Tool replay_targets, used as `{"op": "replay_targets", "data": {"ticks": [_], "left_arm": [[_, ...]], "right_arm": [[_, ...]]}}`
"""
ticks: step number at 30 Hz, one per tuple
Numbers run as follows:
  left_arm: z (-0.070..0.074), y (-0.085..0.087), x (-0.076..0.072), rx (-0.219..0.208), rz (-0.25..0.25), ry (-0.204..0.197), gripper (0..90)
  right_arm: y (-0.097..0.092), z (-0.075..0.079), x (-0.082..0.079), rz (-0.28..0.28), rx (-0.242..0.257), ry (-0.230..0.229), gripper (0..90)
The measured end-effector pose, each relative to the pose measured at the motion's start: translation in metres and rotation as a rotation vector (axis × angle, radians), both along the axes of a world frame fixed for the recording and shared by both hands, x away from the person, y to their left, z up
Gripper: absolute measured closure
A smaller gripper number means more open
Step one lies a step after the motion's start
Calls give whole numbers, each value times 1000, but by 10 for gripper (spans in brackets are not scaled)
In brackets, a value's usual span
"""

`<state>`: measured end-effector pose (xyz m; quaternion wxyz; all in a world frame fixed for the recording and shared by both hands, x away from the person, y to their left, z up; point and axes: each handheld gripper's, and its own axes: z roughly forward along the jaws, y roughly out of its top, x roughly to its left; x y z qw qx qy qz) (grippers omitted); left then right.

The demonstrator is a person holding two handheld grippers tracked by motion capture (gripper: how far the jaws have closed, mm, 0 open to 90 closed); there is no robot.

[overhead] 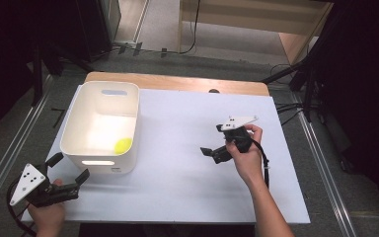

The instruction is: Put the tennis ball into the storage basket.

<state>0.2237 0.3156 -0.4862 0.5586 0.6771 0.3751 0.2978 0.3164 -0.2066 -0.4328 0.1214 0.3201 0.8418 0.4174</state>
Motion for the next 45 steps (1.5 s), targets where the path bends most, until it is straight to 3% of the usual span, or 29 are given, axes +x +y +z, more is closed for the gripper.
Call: {"op": "replay_targets", "data": {"ticks": [18,38,40,45], "left_arm": [[0,-1,0,13,-1,0,0],[0,-1,-1,14,-6,-1,0],[0,-1,-1,13,-6,-4,0],[0,0,-1,6,-5,-3,0]], "right_arm": [[-53,-30,-30,-124,85,-24,0],[-108,-67,-73,-281,175,-45,0],[-112,-69,-77,-300,167,-52,0],[-125,-73,-92,-358,211,-101,0]]}}
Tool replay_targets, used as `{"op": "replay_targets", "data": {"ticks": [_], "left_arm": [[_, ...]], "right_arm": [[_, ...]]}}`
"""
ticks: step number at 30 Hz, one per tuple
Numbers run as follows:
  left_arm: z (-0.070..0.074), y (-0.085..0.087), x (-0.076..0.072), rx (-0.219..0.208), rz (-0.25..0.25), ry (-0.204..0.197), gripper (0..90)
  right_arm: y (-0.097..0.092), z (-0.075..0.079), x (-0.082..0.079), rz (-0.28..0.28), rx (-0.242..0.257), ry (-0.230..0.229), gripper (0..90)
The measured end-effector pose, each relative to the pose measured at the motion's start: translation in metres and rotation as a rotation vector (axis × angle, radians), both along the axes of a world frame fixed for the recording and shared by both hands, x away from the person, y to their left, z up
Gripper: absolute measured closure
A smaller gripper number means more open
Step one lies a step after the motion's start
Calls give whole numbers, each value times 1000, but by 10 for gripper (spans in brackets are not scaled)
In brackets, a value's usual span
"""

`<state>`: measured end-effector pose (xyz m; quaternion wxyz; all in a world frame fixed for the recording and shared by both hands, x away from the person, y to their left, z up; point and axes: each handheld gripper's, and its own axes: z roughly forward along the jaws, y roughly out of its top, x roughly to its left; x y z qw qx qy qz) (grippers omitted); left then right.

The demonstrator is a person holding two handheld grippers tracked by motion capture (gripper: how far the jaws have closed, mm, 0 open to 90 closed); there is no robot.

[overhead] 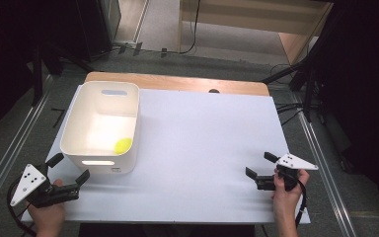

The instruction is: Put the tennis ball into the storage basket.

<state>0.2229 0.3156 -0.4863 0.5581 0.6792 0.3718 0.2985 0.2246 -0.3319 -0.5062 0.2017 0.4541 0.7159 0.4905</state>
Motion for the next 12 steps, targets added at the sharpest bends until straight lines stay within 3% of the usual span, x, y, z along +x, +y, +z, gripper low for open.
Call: {"op": "replay_targets", "data": {"ticks": [6,12], "left_arm": [[0,3,-1,-20,5,-1,0],[0,2,0,-11,7,-2,0]], "right_arm": [[-15,-4,-17,-80,40,-45,0],[-23,-7,-21,-100,57,-51,0]]}}
